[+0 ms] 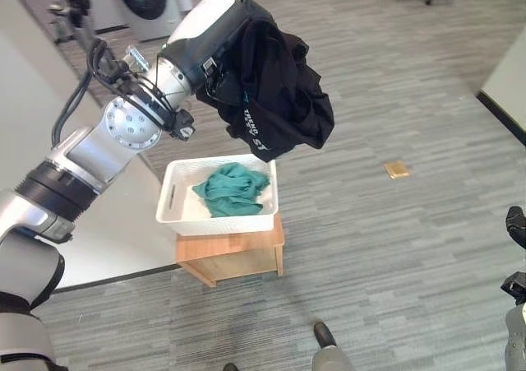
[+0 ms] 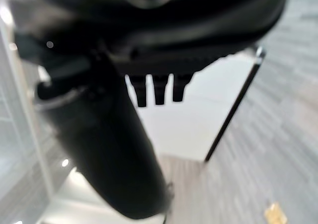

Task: Pick up bed clothes into laundry basket.

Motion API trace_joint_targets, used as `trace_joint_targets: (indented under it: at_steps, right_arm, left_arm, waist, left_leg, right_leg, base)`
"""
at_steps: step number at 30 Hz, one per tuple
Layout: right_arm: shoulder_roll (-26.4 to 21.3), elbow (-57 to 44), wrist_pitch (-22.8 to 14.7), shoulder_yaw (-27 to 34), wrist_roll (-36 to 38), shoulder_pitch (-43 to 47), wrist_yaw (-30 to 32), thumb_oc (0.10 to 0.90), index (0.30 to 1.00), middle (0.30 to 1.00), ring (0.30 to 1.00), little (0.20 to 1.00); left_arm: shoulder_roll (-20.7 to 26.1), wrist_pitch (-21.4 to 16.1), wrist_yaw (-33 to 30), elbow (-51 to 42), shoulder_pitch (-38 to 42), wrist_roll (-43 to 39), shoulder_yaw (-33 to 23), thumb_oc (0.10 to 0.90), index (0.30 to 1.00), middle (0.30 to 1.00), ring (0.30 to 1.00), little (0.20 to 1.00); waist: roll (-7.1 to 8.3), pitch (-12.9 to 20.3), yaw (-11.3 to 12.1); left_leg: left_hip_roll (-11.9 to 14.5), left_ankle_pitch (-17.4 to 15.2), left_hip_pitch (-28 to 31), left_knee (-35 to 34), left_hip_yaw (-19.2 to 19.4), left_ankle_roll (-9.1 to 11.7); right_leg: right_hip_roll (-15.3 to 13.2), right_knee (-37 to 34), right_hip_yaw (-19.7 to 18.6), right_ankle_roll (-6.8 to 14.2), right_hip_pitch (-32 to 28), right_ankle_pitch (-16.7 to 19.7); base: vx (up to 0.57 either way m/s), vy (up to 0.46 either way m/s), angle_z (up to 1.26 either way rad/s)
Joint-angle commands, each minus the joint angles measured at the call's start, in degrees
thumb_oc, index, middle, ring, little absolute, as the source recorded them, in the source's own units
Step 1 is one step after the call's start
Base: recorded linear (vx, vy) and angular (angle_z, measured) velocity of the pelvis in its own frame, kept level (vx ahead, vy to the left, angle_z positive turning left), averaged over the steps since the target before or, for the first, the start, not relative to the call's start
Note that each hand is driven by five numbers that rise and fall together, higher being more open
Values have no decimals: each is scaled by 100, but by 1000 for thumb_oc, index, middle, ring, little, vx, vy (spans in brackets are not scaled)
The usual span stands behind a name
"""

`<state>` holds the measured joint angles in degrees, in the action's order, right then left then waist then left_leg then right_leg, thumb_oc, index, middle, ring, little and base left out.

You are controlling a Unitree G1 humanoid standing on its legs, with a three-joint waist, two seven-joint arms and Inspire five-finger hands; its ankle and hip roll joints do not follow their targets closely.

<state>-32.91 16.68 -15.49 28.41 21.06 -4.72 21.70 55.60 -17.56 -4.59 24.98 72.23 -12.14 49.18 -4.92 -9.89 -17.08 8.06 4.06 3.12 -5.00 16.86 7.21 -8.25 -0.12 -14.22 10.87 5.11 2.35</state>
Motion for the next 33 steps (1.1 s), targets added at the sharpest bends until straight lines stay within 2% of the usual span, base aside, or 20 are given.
trace_joint_targets:
  at_steps: [1, 5, 9, 16, 22, 24, 25, 28, 30, 33]
  right_arm:
    - [-383, -584, -593, 306, -205, 190, 188, 800, 900, 900, 900, 900]
    - [-266, -580, -613, 346, -113, 68, 170, 800, 900, 900, 900, 900]
    - [-199, -511, -652, 450, -23, -91, 165, 800, 900, 900, 900, 900]
    - [-79, -576, -738, 629, 63, -329, 136, 800, 900, 900, 900, 900]
    - [-64, -824, -872, 478, 216, -185, 50, 800, 900, 900, 900, 900]
    - [-66, -835, -866, 475, 213, -185, 53, 800, 900, 900, 900, 900]
    - [-50, -800, -856, 494, 200, -197, 64, 800, 900, 900, 900, 900]
    - [-48, -755, -837, 497, 214, -227, 115, 800, 900, 900, 900, 900]
    - [-69, -746, -836, 508, 230, -231, 139, 800, 900, 900, 900, 900]
    - [-57, -918, -855, 473, 218, -244, 135, 800, 900, 900, 900, 900]
  left_arm:
    - [239, -24, -689, 949, 1237, 187, -389, 400, 300, 300, 300, 300]
    - [238, 169, -786, 1658, 1516, 622, -113, 400, 300, 300, 300, 300]
    - [284, 231, -813, 2139, 1558, 949, -81, 400, 300, 300, 300, 300]
    - [347, 223, -781, 2045, 1312, 1101, -197, 400, 300, 300, 300, 300]
    - [18, 292, -760, 2561, 643, 1209, -646, 400, 300, 300, 300, 300]
    - [22, 290, -765, 2558, 629, 1217, -662, 400, 300, 300, 300, 300]
    - [-71, 356, -821, 2797, 484, 1289, -830, 400, 300, 300, 300, 300]
    - [-347, 475, -866, 3306, 260, 1231, -1155, 400, 300, 300, 300, 300]
    - [-438, 502, -858, 3544, 236, 1280, -1185, 400, 300, 300, 300, 300]
    - [-596, 670, -906, 4193, 196, 1443, -1305, 400, 300, 300, 300, 300]
  waist:
    - [293, 280, 31]
    - [305, 166, -51]
    - [355, 105, -69]
    - [430, -4, -57]
    - [572, -137, -88]
    - [568, -136, -84]
    - [628, -182, -92]
    - [684, -223, -115]
    - [689, -227, -137]
    - [780, -260, -230]
  left_leg:
    - [-85, -51, -392, 2, -125, -155]
    - [-94, -79, -570, 0, 9, -170]
    - [-118, -119, -661, 0, 96, -183]
    - [-170, -157, -824, 0, 57, -206]
    - [-190, -252, -966, 0, 89, -225]
    - [-178, -202, -990, 0, 99, -220]
    - [-186, -268, -996, 0, 113, -234]
    - [-181, -295, -1023, 0, 137, -241]
    - [-169, -294, -1043, 0, 153, -238]
    - [-147, -320, -1058, 0, 233, -231]
  right_leg:
    - [560, -45, 147, -148, -352, -389]
    - [531, -134, 38, -61, -109, -216]
    - [484, -188, -8, 0, 21, -118]
    - [409, -245, 47, 42, 126, -60]
    - [393, -298, 46, 89, 280, 9]
    - [407, -294, 33, 82, 311, 49]
    - [398, -308, 22, 104, 321, 38]
    - [408, -330, 7, 120, 361, 76]
    - [414, -340, -9, 125, 385, 96]
    - [448, -357, -69, 132, 454, 144]
  base:
    - [22, 114, -35]
    - [26, 88, -21]
    - [62, 74, -12]
    - [46, 54, 2]
    - [30, 46, 4]
    - [4, 10, -2]
    - [20, 27, -3]
    - [49, 35, -1]
    - [0, 0, 0]
    - [43, 32, -5]
